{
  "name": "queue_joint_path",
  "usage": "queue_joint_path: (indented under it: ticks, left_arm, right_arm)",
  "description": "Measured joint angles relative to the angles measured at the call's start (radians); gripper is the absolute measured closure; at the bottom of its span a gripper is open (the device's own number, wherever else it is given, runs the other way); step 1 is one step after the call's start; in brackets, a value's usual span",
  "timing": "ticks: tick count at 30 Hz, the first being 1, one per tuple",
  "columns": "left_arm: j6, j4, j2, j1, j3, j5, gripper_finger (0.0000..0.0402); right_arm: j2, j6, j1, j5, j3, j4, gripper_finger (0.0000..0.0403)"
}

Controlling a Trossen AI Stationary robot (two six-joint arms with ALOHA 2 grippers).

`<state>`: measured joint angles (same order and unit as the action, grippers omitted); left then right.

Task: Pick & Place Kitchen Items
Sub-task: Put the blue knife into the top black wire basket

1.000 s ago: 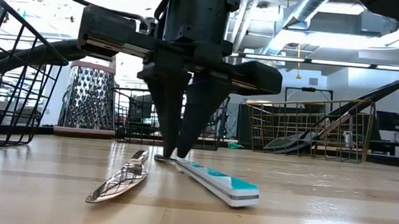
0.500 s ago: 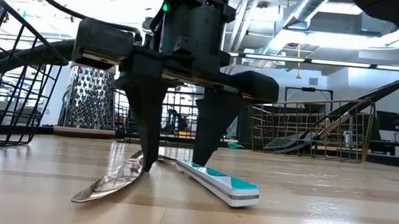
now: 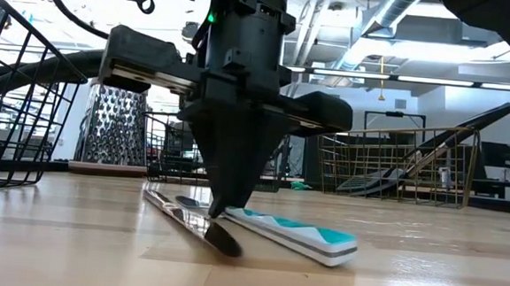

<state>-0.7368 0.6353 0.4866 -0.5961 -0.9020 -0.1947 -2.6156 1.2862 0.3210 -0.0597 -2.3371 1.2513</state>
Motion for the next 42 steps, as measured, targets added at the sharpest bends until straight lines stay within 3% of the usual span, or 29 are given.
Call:
queue_joint_path:
  ticks: [13, 34, 37, 42]
  left_arm:
    - [0.0, 0.002, 0.0, 0.0, 0.0, -0.004, 0.039]
    - [0.047, 0.005, 0.0, 0.0, 0.0, -0.014, 0.039]
    - [0.044, 0.005, 0.0, 0.0, 0.0, -0.014, 0.039]
    - [0.044, 0.005, 0.0, 0.0, 0.0, -0.014, 0.039]
  right_arm:
    - [0.013, -0.065, -0.014, 0.002, 0.002, 0.002, 0.0402]
    - [0.074, -0.086, 0.007, 0.093, 0.005, 0.075, 0.04]
    - [0.079, -0.09, 0.038, 0.09, 0.005, 0.074, 0.0378]
    - [0.128, -0.066, 0.119, 0.079, 0.002, 0.097, 0.0296]
